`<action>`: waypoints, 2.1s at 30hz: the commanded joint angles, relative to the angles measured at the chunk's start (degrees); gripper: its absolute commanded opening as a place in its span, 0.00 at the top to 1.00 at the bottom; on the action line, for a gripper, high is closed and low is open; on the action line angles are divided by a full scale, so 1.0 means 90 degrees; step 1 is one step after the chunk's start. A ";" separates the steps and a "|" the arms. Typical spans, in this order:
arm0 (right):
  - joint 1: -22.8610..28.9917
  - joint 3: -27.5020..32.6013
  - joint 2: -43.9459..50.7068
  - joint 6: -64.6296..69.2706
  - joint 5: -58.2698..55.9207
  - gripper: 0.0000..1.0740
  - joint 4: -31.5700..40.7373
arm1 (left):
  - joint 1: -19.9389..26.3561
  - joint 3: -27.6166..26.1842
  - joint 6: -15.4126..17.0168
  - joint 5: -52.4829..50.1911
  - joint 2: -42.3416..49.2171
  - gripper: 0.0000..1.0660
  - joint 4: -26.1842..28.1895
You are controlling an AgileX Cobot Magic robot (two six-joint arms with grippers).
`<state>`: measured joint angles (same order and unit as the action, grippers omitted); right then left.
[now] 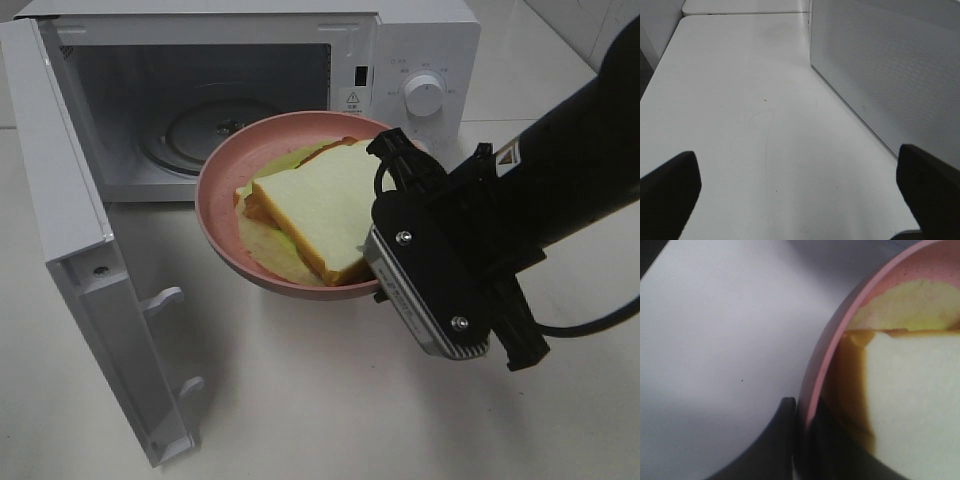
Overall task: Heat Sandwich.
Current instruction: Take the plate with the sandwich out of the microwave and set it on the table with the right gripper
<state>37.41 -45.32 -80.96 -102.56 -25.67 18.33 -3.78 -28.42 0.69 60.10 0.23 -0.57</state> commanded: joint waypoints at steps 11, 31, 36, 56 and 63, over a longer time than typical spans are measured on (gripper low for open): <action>-0.0013 0.0649 0.1248 0.1006 -0.0255 1.00 -0.0688 | 0.0019 0.0019 0.0006 -0.0083 0.0108 0.06 -0.0006; -0.0013 0.1923 0.3240 0.2126 -0.0879 1.00 -0.1496 | 0.0019 0.0019 0.0006 -0.0083 0.0108 0.06 -0.0006; -0.0013 0.1942 0.3476 0.2457 -0.1108 1.00 -0.1502 | 0.0019 0.0019 0.0006 -0.0083 0.0108 0.06 -0.0006; -0.0013 0.1942 0.3489 0.7098 -0.2177 1.00 -0.3883 | 0.0019 0.0019 0.0006 -0.0083 0.0108 0.06 -0.0006; -0.0013 0.1942 0.3489 0.8989 -0.2400 1.00 -0.4425 | 0.0019 0.0019 0.0006 -0.0083 0.0108 0.06 -0.0006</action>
<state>37.41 -27.85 -50.25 -26.07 -47.50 -18.79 -3.78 -28.42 0.69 60.10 0.23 -0.57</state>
